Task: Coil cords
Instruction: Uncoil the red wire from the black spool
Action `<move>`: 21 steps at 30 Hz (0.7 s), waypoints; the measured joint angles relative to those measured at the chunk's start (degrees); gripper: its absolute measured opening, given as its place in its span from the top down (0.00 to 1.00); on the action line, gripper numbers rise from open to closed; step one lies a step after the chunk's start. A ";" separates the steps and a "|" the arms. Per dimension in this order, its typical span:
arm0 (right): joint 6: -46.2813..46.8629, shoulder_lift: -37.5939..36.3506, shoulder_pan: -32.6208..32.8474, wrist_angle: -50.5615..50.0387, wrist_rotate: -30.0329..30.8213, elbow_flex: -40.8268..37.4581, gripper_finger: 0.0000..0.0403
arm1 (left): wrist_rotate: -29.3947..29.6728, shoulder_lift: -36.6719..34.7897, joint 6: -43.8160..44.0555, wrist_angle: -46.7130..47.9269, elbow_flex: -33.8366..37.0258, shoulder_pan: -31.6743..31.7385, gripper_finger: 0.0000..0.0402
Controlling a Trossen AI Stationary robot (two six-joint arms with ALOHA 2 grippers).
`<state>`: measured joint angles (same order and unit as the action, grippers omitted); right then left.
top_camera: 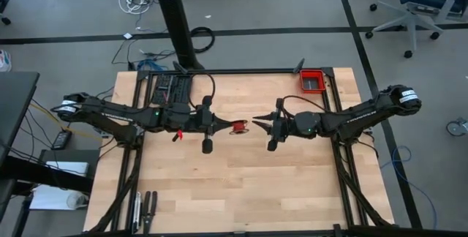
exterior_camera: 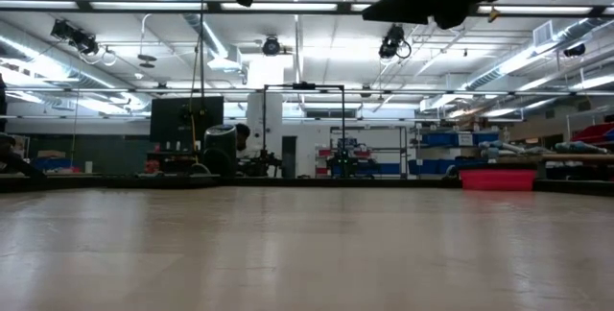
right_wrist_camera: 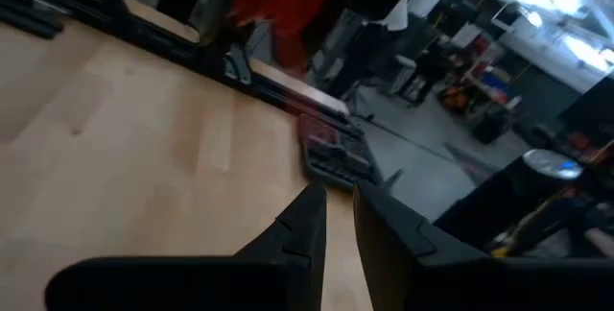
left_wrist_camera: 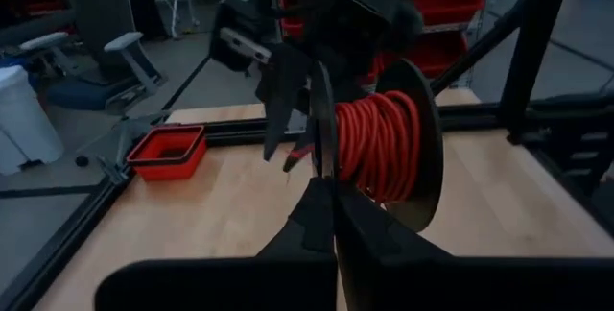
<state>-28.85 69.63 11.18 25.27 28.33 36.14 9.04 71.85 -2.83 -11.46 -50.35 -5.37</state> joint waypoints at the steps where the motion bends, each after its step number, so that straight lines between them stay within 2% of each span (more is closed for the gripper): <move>1: -0.50 0.00 0.13 0.10 0.60 -0.01 0.86 | 0.08 -0.01 0.32 0.04 0.00 0.00 1.00; 21: -4.46 4.47 0.44 3.75 0.27 0.02 0.84 | 2.27 4.82 1.82 -3.98 0.00 0.00 1.00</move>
<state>-33.32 74.09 11.62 29.02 28.61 36.16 11.31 76.66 -1.02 -15.44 -50.35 -5.37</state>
